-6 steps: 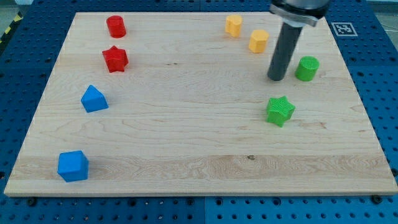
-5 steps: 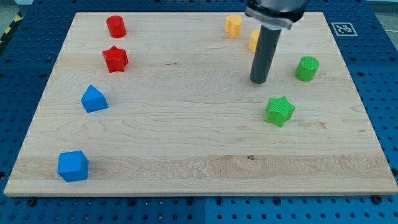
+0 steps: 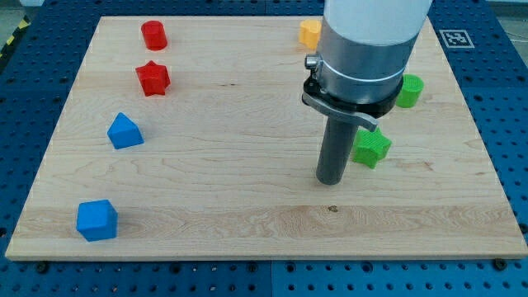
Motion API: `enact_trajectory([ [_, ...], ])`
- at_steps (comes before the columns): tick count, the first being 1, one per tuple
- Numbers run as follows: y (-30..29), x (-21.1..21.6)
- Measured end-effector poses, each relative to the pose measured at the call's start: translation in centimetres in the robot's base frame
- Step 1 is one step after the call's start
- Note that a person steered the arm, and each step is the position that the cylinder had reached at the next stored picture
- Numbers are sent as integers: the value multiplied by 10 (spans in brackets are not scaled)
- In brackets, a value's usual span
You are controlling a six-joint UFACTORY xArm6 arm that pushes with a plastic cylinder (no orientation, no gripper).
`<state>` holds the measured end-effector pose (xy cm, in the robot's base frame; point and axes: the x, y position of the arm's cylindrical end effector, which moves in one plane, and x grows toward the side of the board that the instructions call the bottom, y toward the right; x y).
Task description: Slightly push the green star towards the upside of the board
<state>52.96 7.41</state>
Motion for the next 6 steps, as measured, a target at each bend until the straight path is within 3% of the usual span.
enact_trajectory([
  [4,37,-2],
  [6,38,-40],
])
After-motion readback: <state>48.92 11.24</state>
